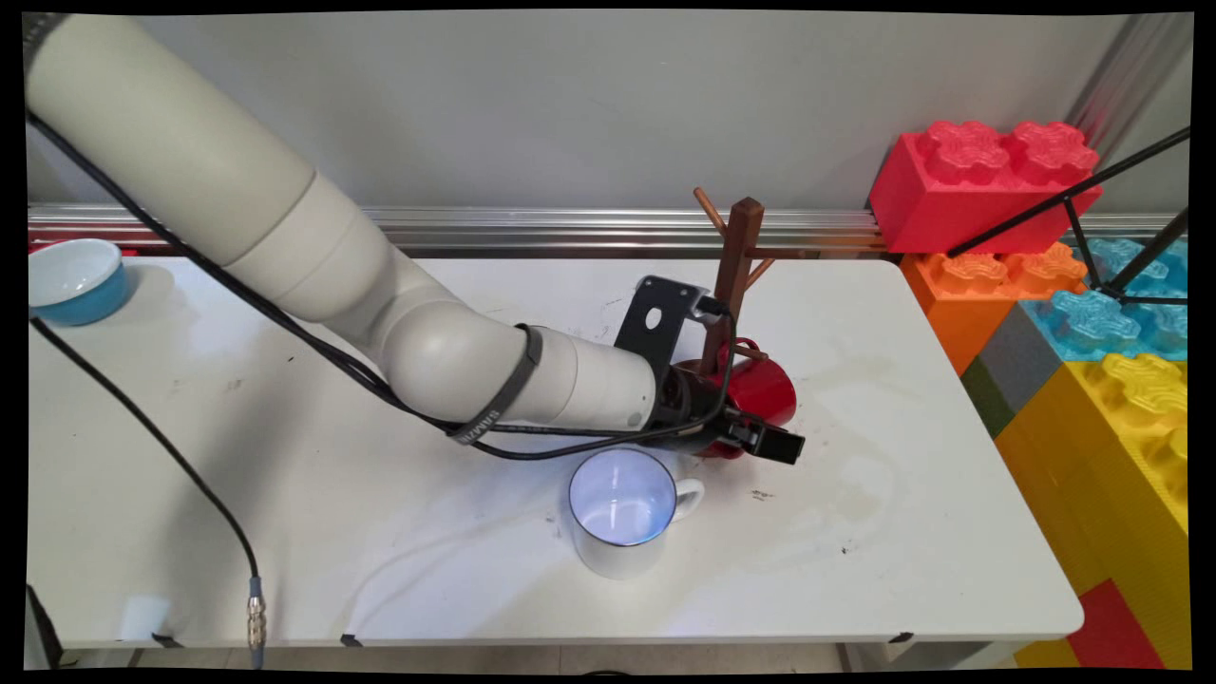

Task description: Pick up the red mug from the rack

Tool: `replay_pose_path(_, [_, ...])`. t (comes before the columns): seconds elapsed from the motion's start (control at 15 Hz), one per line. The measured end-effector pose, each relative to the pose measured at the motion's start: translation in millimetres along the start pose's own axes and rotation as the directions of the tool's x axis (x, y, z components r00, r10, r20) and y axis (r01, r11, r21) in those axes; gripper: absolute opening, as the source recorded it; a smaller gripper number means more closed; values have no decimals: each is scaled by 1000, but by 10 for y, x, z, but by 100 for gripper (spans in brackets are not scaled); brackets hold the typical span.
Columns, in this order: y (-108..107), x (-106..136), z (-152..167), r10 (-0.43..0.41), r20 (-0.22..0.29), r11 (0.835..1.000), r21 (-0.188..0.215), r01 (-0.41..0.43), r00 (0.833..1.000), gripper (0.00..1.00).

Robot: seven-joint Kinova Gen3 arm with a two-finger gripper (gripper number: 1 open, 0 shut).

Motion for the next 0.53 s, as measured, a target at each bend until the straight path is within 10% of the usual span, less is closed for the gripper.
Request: replay_pose_path(0.53, [2, -23, 142, -24, -15, 1000, -19, 24, 1000, 100])
